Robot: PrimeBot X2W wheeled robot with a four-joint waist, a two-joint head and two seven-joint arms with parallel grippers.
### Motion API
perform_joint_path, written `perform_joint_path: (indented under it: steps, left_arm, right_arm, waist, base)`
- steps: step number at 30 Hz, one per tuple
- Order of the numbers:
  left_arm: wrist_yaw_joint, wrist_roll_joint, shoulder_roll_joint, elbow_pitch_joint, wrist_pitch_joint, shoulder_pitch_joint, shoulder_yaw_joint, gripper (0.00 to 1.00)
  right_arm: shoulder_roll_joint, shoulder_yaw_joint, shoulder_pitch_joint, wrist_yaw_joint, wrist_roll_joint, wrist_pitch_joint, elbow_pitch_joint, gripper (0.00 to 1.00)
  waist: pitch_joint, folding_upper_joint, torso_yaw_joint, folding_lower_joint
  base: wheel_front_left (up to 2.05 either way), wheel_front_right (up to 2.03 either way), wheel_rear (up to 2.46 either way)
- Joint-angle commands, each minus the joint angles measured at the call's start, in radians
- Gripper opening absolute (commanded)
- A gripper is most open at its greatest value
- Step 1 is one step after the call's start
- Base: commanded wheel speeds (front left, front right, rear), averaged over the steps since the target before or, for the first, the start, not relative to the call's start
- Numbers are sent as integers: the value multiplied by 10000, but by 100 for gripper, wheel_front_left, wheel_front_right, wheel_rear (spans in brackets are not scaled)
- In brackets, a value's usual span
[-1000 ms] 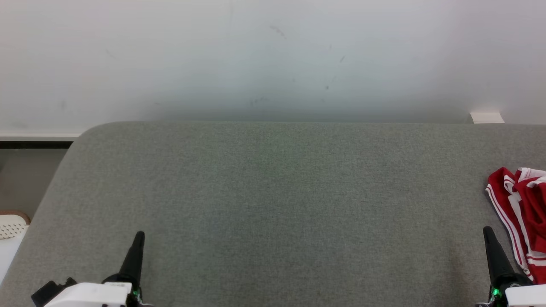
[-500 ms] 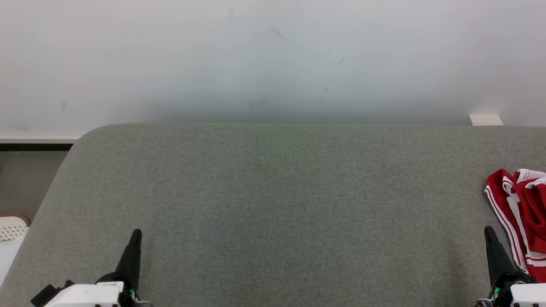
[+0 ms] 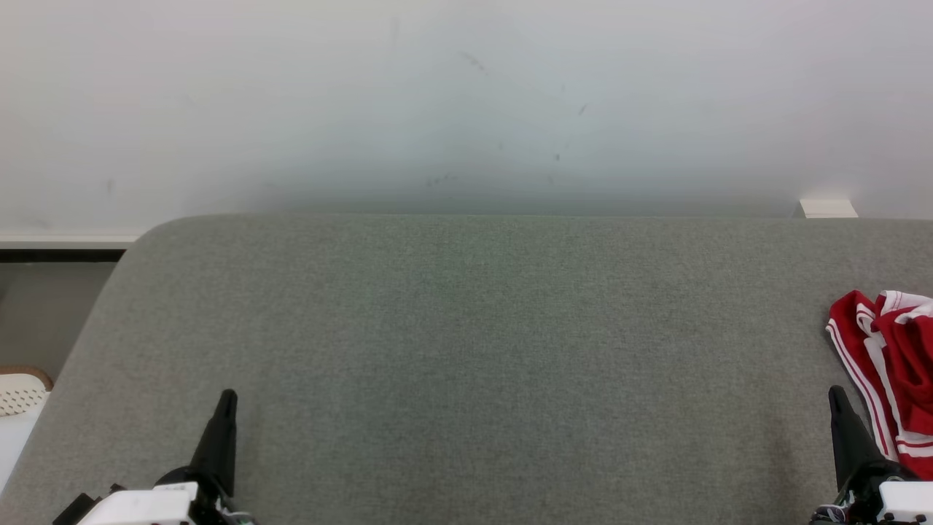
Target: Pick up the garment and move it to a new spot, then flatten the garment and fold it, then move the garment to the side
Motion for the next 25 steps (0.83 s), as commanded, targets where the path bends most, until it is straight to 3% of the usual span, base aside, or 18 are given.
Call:
perform_joint_path:
  steps: [1, 25]
  left_arm:
    - [-30, -79, -19, 11, 35, -72, 48, 0]
    - [-28, 45, -78, 14, 100, -80, 143, 0]
  right_arm:
    - [-40, -53, -107, -21, 93, 3, 44, 0]
    - [30, -132, -118, -21, -12, 93, 50, 0]
  waist:
    - [-1, -1, 0, 0]
    - [-2, -1, 0, 0]
  base:
    - [0, 0, 0]
    - [0, 0, 0]
